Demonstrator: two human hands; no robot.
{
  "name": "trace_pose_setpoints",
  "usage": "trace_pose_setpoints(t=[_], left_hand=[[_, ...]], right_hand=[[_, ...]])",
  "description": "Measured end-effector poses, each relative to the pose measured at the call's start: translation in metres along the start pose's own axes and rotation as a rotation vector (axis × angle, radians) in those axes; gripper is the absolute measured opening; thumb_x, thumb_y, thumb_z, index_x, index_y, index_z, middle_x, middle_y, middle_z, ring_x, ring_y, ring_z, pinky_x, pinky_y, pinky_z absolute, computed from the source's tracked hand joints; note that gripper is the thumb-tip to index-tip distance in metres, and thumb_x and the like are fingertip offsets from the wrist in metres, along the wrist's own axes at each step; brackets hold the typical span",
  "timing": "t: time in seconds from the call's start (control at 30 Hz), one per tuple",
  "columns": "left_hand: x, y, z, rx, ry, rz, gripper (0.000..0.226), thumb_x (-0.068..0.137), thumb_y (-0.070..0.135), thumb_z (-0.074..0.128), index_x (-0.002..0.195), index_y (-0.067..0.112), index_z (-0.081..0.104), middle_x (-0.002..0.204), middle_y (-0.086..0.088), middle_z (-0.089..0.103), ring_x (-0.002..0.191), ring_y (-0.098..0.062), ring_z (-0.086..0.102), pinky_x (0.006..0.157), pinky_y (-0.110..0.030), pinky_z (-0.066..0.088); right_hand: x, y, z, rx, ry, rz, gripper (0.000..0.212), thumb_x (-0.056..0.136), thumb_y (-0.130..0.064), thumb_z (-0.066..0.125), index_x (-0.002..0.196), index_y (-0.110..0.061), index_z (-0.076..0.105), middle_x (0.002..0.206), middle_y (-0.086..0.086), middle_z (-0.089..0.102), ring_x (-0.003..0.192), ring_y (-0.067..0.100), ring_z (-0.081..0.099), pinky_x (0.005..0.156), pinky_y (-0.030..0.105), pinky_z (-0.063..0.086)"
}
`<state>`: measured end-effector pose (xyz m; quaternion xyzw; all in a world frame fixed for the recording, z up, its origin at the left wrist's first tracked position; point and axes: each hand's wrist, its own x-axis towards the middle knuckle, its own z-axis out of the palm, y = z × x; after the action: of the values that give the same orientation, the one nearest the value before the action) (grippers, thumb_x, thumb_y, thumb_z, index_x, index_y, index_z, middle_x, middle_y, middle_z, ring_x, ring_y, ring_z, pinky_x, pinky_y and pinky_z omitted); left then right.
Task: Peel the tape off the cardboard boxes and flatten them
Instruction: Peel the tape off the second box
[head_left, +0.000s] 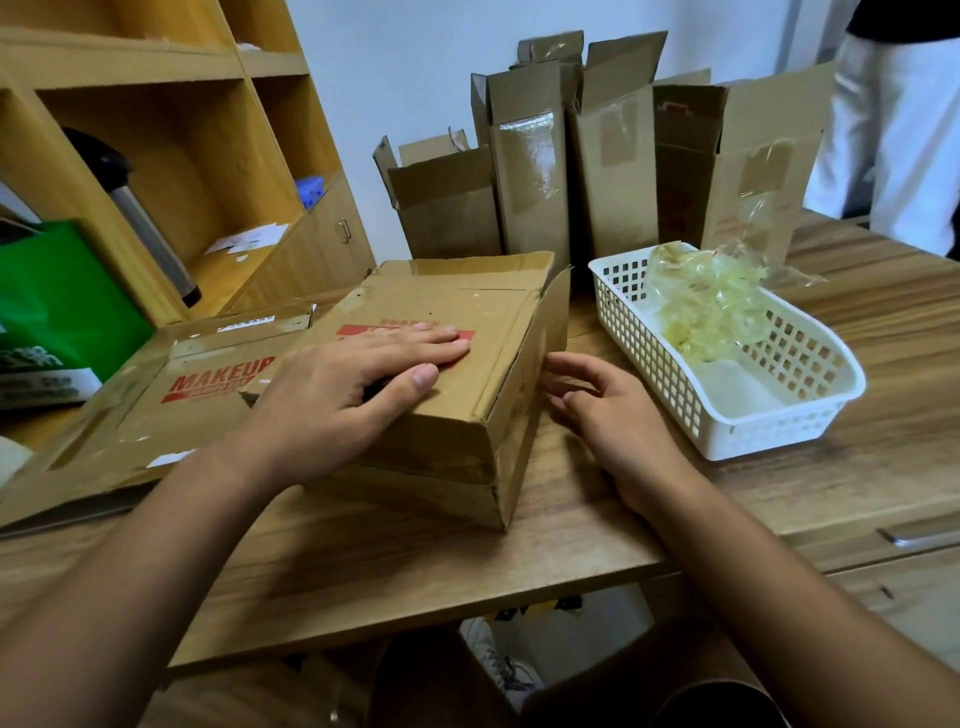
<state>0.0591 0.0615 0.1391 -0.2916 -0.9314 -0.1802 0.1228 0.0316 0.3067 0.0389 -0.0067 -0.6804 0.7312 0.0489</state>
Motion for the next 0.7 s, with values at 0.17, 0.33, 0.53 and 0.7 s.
trace_pose_setpoints(t=[0.17,0.33,0.53,0.7], left_hand=[[-0.001,0.001,0.001,-0.020,0.017,0.006,0.043,0.099,0.057,0.036,0.137,0.050,0.055,0.142,0.032,0.051,0.138,0.011,0.038,0.112,-0.030,0.037],[-0.002,0.000,0.002,-0.022,0.026,0.011,0.042,0.099,0.055,0.037,0.136,0.048,0.056,0.142,0.029,0.053,0.138,0.009,0.040,0.111,-0.033,0.040],[-0.002,0.000,0.003,-0.020,0.037,0.015,0.042,0.099,0.055,0.037,0.135,0.049,0.057,0.140,0.031,0.053,0.136,0.012,0.041,0.106,-0.022,0.038],[-0.002,0.000,0.003,-0.012,0.048,0.014,0.041,0.099,0.056,0.037,0.135,0.050,0.057,0.139,0.033,0.053,0.135,0.012,0.041,0.103,-0.021,0.039]], right_hand=[[0.005,0.001,-0.001,0.075,0.045,0.040,0.049,0.095,0.015,0.040,0.123,-0.018,0.063,0.114,0.000,0.068,0.101,0.015,0.067,0.101,0.039,0.054],[0.007,-0.001,-0.002,0.100,0.057,0.082,0.041,0.097,0.009,0.045,0.123,-0.014,0.064,0.117,0.006,0.069,0.103,0.019,0.068,0.098,0.035,0.056],[0.014,0.002,0.004,0.090,0.115,0.081,0.022,0.100,-0.002,0.055,0.113,-0.011,0.070,0.107,0.012,0.073,0.091,0.018,0.068,0.090,0.035,0.058],[0.022,-0.002,0.007,0.073,0.187,0.092,0.015,0.095,0.000,0.062,0.090,-0.011,0.071,0.085,0.010,0.071,0.076,0.019,0.067,0.082,0.036,0.059]])
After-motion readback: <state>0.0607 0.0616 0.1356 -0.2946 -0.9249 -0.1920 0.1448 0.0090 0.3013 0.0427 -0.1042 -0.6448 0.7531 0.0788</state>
